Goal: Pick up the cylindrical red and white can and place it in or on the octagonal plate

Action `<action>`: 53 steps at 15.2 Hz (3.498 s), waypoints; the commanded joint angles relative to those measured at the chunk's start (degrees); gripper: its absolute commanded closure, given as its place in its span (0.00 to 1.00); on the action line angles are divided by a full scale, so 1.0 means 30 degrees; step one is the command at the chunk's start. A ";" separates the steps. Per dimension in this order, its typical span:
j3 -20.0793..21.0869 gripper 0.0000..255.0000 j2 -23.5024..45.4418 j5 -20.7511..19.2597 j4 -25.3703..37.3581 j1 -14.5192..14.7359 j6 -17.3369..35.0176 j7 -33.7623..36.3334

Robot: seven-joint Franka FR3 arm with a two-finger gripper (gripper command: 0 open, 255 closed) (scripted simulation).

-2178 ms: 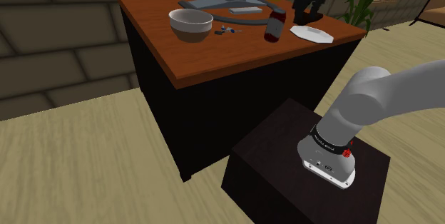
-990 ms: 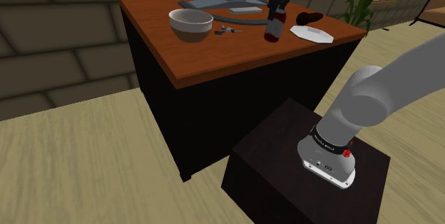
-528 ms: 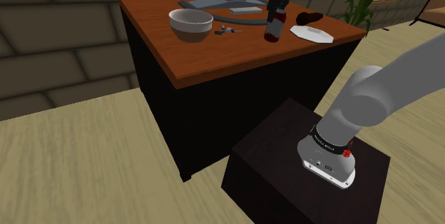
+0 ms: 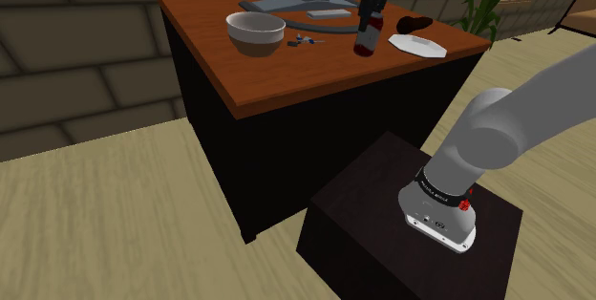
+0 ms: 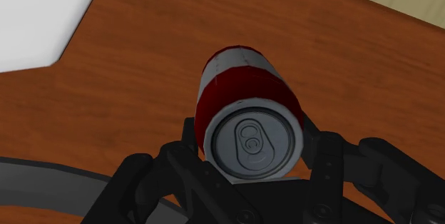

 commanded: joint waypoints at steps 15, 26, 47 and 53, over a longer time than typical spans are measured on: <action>0.0186 1.00 0.0458 0.0214 0.3457 0.0114 -0.3008 -0.0199; -0.1665 1.00 0.0113 -0.0646 0.4935 -0.0716 -0.4509 -0.2952; -0.6212 1.00 0.0230 -0.2362 0.4177 -0.2248 -0.2678 -0.8409; -0.6392 1.00 -0.0070 -0.2607 0.2425 -0.2388 -0.1207 -0.8225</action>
